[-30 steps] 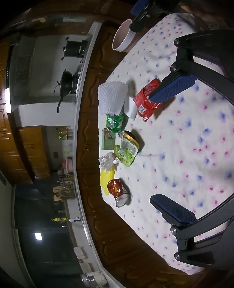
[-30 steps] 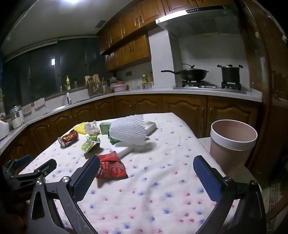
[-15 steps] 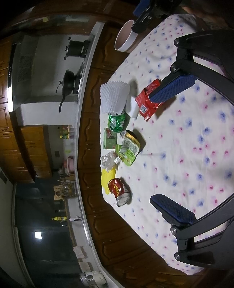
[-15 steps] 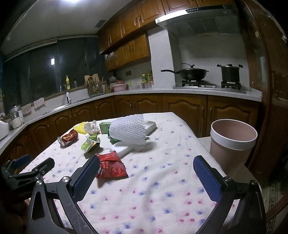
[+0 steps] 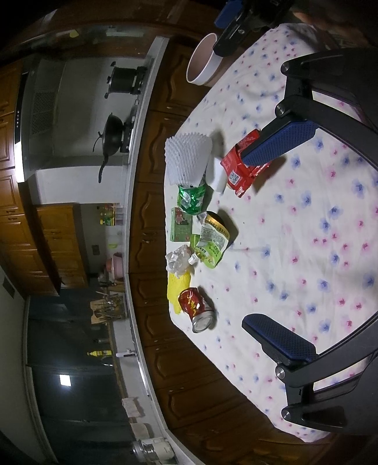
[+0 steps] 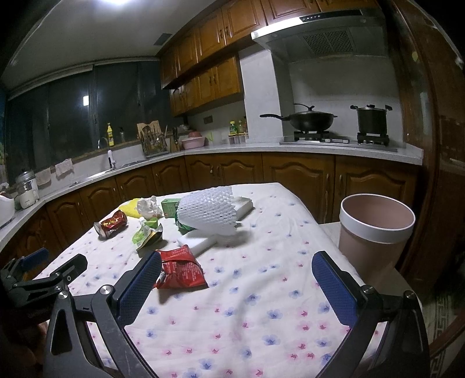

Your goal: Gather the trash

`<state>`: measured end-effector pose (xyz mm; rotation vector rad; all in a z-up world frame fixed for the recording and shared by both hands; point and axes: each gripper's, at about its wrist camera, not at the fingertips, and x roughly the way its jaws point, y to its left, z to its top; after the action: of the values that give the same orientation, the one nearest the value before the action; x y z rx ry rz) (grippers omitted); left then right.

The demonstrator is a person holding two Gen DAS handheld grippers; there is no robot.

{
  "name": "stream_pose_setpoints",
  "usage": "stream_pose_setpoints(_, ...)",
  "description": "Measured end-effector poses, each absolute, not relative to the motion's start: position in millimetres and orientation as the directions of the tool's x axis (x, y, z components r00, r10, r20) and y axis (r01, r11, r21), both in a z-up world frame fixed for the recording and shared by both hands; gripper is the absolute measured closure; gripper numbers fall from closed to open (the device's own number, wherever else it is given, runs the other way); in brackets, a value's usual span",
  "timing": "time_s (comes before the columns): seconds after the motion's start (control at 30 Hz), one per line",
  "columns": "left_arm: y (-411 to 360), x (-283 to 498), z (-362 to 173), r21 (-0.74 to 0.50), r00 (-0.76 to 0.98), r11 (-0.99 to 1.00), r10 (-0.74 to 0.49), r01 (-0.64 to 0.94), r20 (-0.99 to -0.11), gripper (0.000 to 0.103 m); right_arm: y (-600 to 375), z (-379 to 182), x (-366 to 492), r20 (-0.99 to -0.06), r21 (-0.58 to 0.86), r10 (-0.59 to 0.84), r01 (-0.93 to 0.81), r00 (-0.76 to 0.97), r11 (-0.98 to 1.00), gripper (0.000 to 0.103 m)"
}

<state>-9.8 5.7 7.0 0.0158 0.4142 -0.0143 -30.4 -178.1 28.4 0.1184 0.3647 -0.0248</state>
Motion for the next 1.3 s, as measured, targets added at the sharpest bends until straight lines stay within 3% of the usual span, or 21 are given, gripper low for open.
stream_pose_setpoints(1.3,7.2,-14.3,13.2,0.022,0.921,0.999,-0.017,0.027,-0.389,0.0,-176.4,23.3,-28.3,-0.369,0.11,0.0,0.044,0.93,0.993,0.0)
